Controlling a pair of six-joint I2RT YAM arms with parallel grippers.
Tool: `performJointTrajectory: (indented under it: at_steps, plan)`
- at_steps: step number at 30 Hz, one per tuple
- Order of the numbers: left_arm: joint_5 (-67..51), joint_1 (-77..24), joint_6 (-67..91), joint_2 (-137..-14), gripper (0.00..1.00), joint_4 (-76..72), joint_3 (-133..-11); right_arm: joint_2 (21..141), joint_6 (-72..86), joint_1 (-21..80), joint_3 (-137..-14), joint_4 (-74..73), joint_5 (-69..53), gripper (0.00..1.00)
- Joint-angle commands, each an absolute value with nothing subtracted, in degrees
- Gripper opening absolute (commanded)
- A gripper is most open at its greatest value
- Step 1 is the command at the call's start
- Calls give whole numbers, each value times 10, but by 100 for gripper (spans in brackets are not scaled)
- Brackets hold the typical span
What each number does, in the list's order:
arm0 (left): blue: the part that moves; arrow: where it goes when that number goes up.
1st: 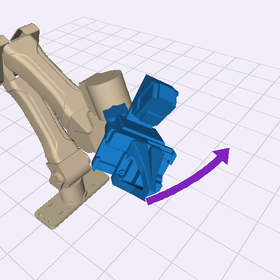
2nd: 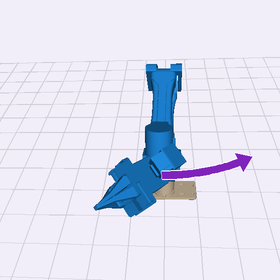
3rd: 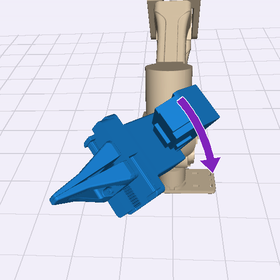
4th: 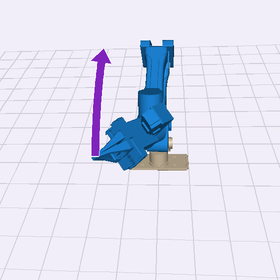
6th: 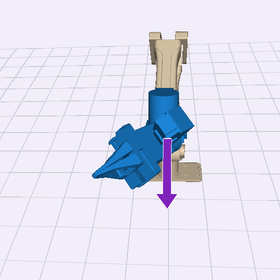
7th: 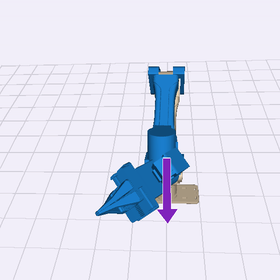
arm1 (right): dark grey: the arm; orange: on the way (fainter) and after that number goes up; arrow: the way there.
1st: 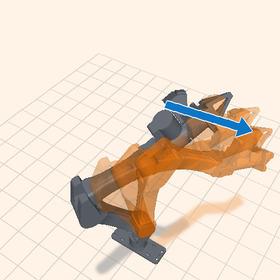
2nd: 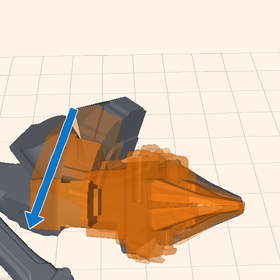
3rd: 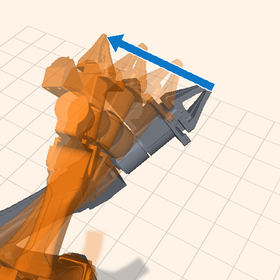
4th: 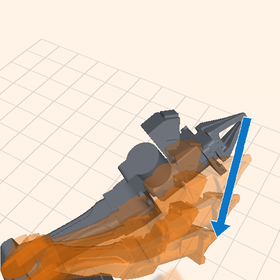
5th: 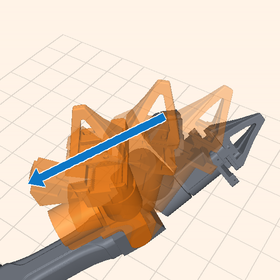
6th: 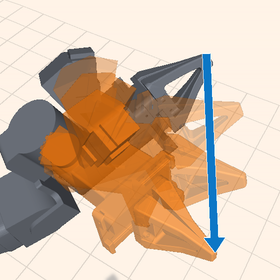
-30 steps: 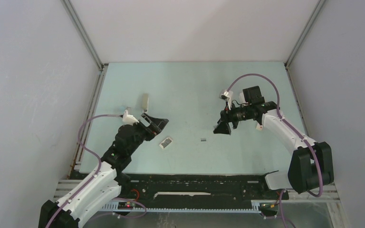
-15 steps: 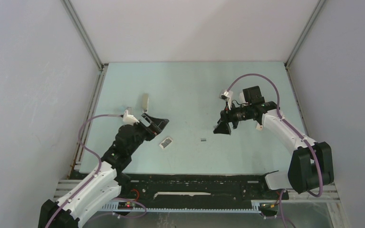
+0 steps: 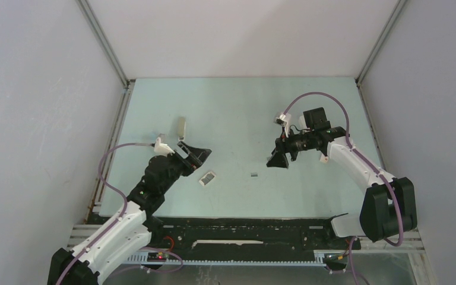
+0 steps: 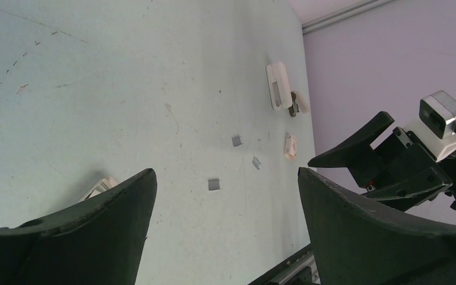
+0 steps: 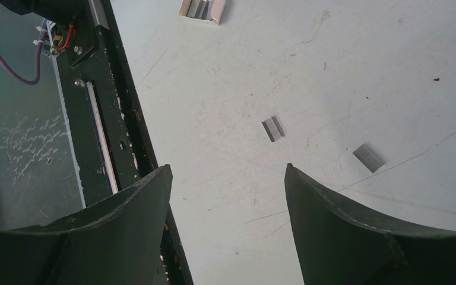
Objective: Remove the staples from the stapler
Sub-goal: Adjust the staple in the staple box.
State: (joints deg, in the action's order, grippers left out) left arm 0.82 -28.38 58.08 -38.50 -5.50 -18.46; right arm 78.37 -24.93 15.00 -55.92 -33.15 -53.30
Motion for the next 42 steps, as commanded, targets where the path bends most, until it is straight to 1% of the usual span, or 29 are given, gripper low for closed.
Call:
performJointTrajectory:
  at_steps: [1, 42]
  plan:
    - [4, -287, 586, -388, 94, -76, -184, 767, -242, 146, -560, -321, -548, 79]
    - [12, -318, 625, -391, 94, -82, -183, 764, -243, 145, -560, -322, -550, 79]
